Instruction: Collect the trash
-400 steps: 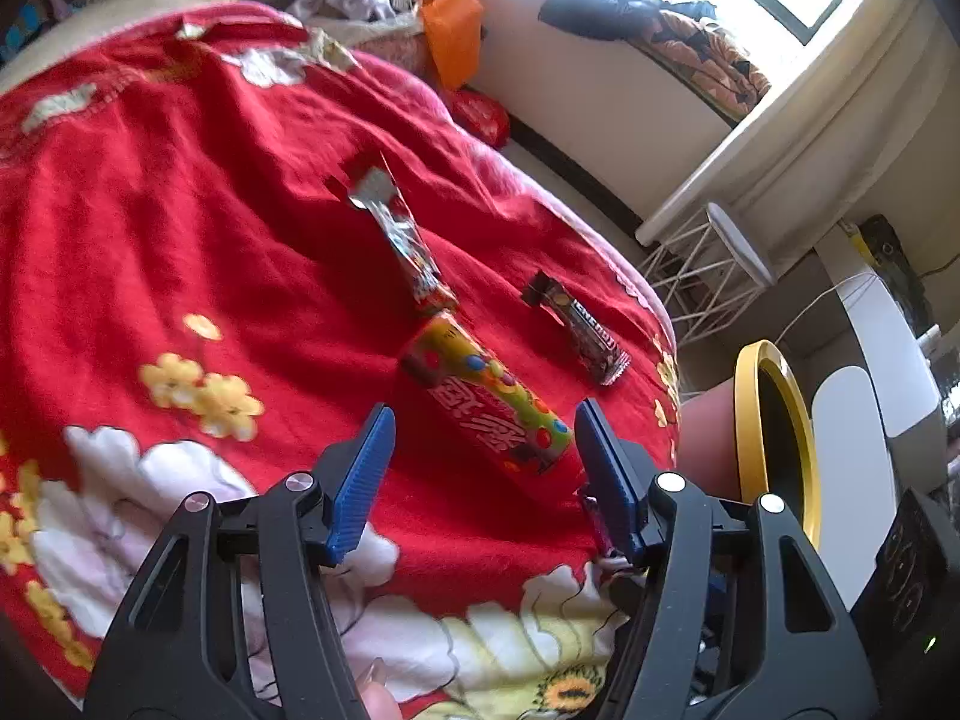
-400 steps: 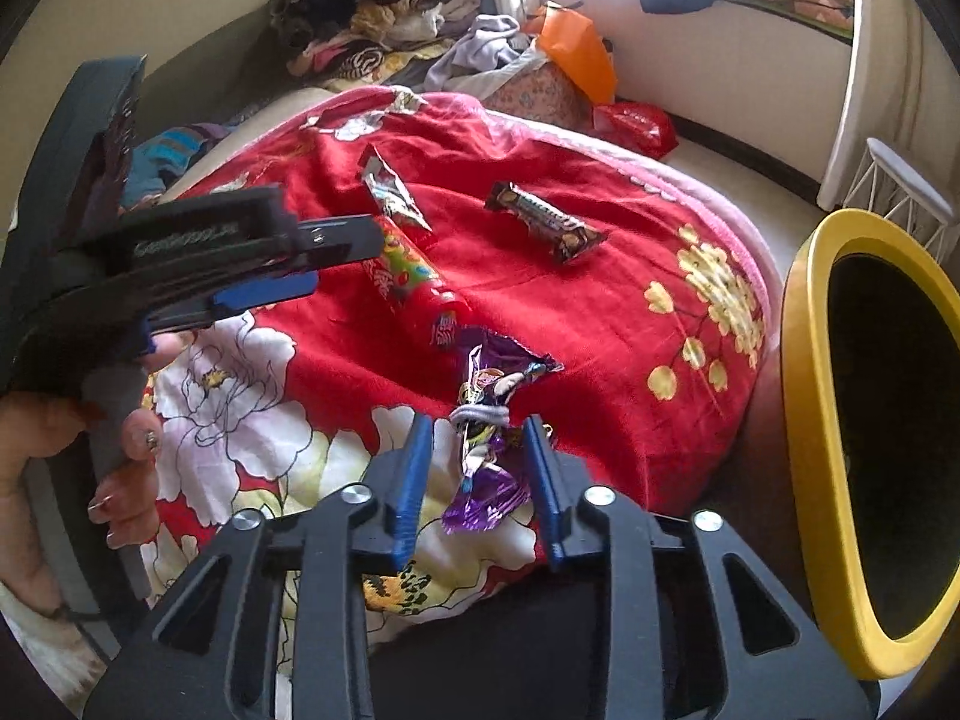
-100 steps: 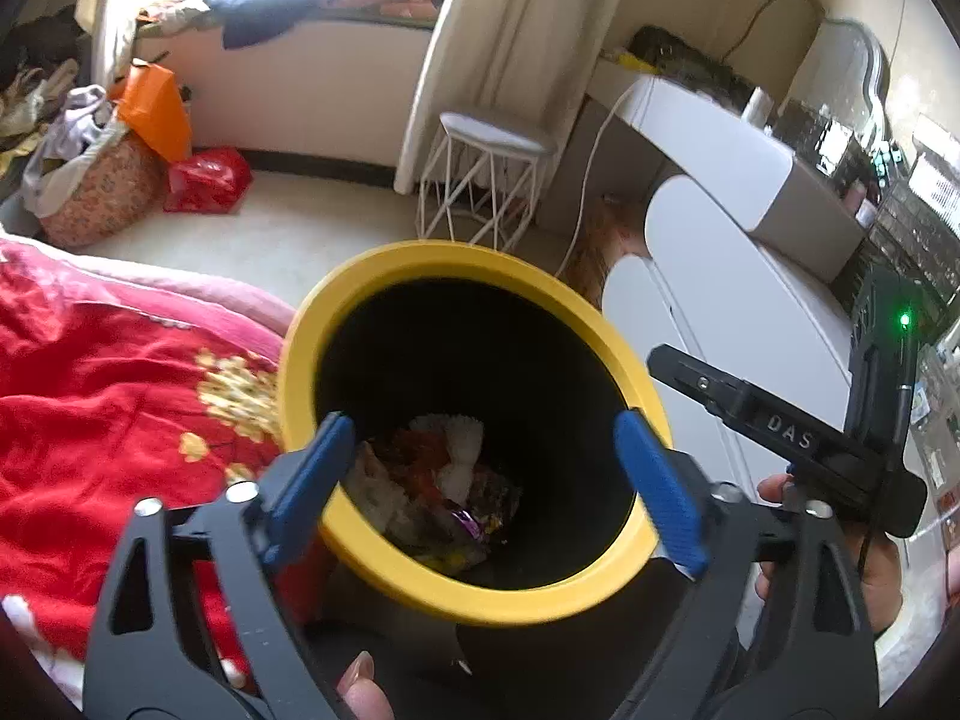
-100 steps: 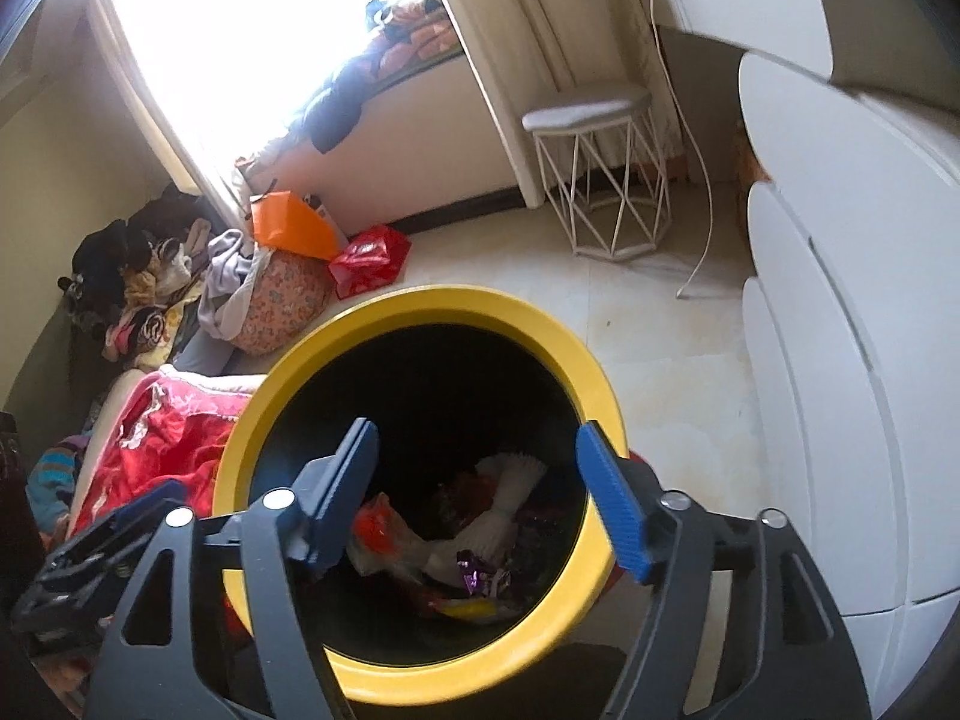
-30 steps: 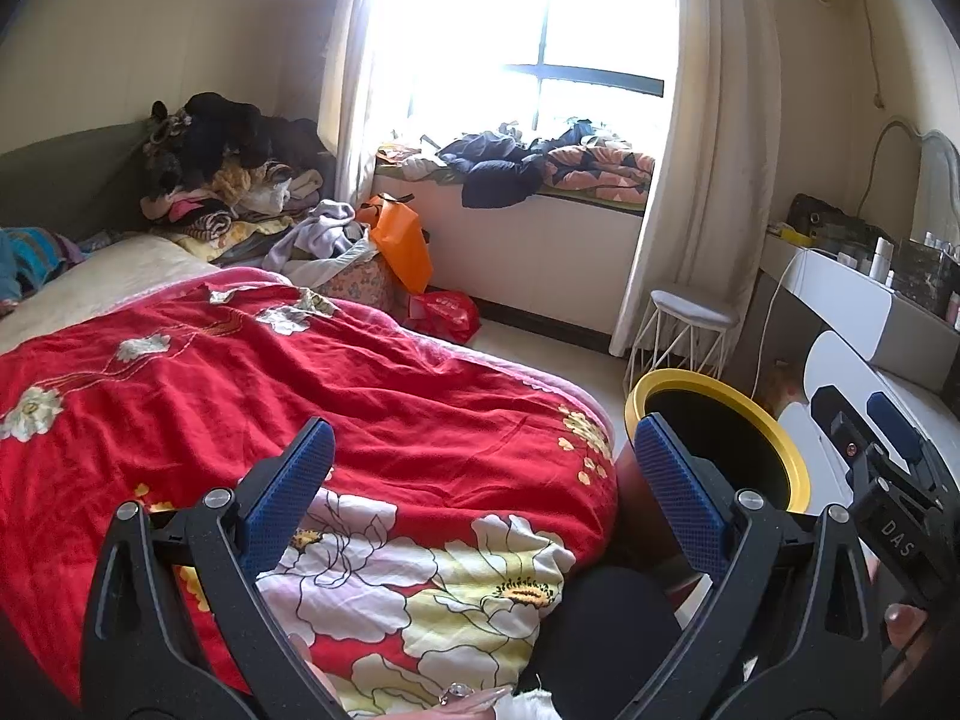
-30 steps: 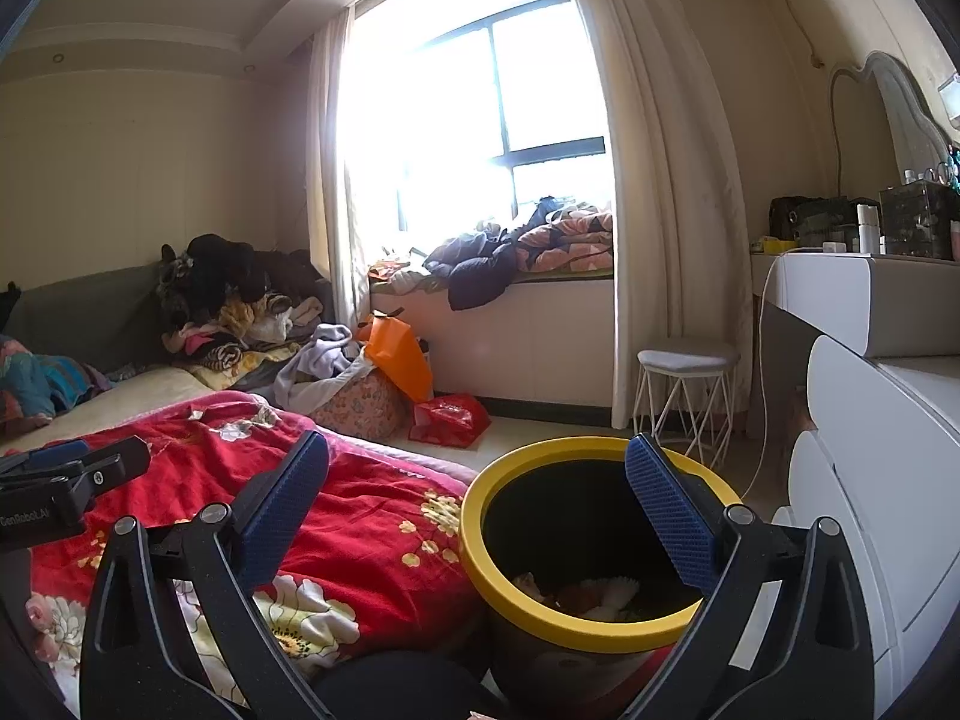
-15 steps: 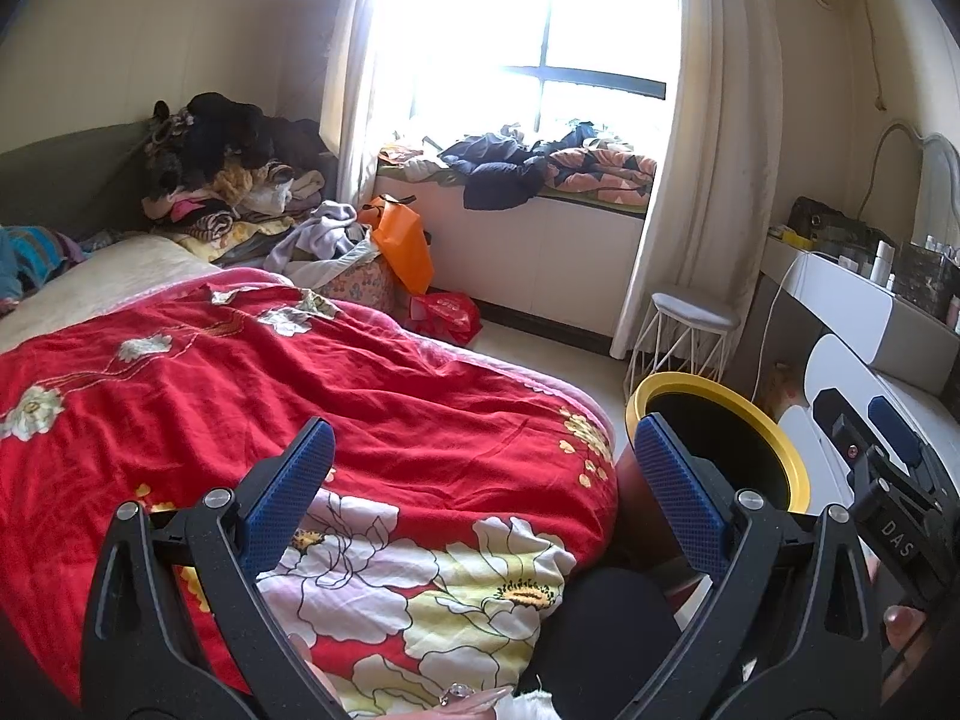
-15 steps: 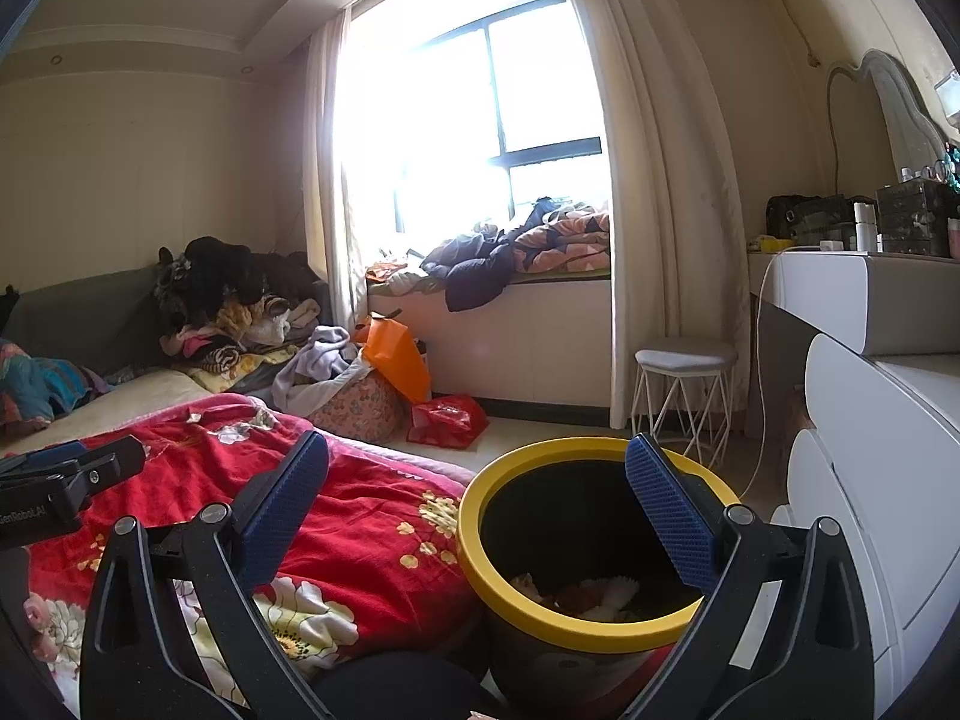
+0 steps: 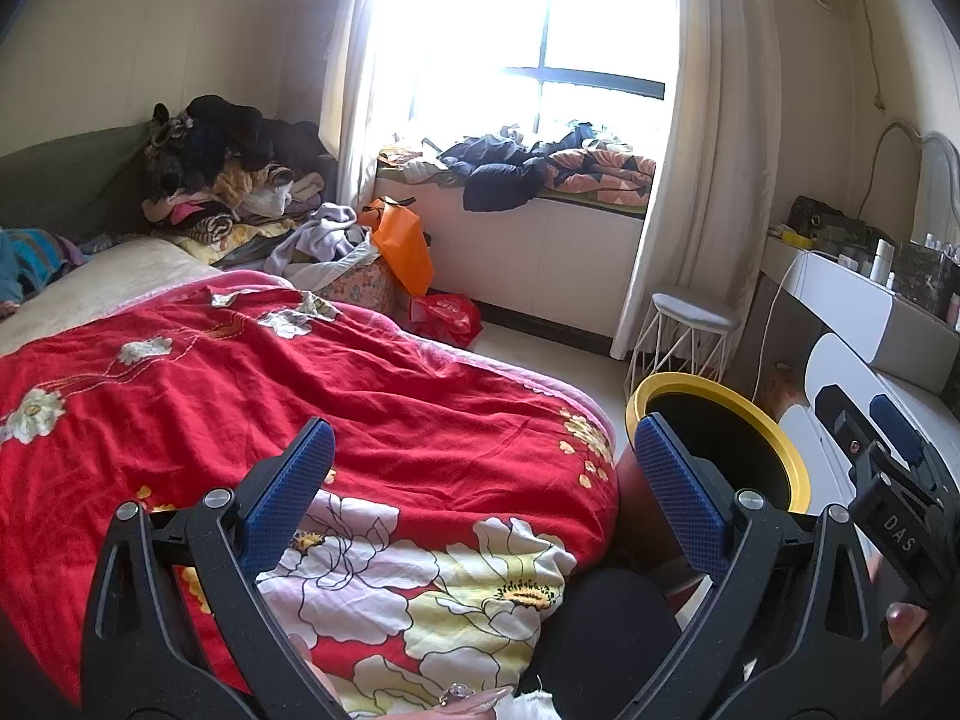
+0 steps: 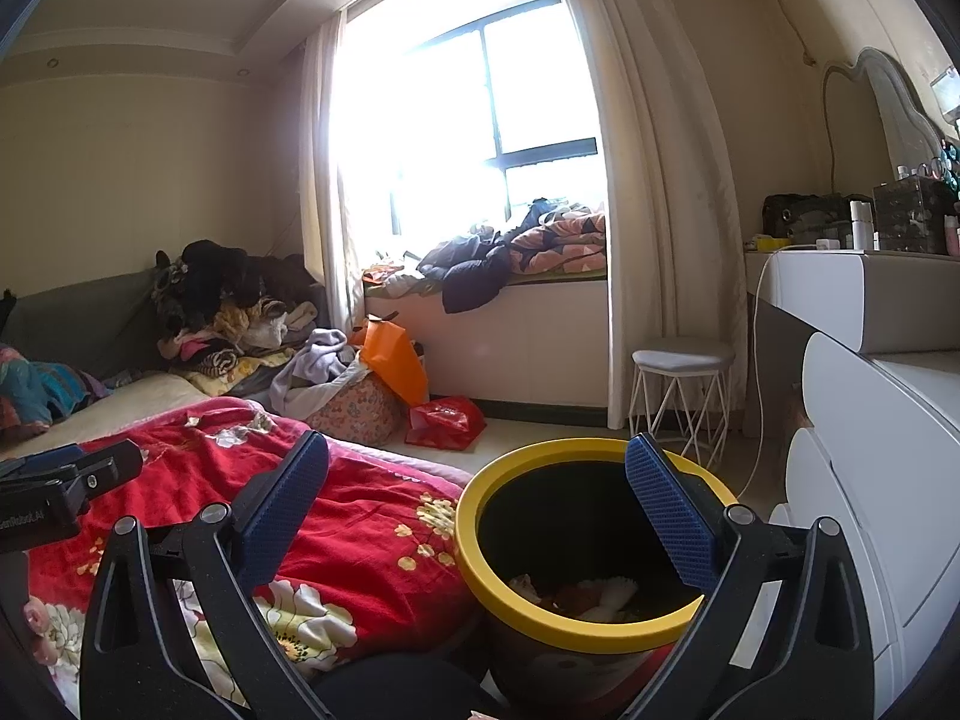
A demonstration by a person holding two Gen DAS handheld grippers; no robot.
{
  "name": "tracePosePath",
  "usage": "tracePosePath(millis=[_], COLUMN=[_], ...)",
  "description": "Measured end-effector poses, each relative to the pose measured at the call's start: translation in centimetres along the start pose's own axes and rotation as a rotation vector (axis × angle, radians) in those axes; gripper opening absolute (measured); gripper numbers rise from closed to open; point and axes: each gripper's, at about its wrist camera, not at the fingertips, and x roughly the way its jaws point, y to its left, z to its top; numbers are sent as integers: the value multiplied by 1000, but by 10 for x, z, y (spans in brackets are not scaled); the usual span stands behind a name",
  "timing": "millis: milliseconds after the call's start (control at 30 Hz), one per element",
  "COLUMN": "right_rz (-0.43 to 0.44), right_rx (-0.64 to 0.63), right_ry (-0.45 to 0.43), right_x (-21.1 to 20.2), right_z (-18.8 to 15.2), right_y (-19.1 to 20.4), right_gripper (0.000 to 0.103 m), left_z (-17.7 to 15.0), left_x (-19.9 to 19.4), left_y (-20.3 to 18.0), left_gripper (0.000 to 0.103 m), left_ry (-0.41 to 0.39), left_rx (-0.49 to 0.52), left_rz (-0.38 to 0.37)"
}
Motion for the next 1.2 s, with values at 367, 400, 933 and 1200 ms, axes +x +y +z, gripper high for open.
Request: tracePosePath(millis=[367, 400, 933, 1200], right_rz=[-15, -17, 8, 162], right_rx=[6, 7, -1, -54], right_ry=[-1, -1, 5, 54], right_x=[-1, -1, 1, 10], right_z=[0, 0, 7, 17], right_y=[-1, 0, 11, 54], right_gripper=[97, 97, 97, 97], left_z=[-1, -1, 7, 13], left_x=[0, 0, 1, -10], left_y=[-1, -1, 7, 38], left_gripper=[92, 92, 92, 92], left_ry=[0, 0, 38, 43], left_rx=[1, 2, -12, -92], left_rz=[1, 1, 32, 86])
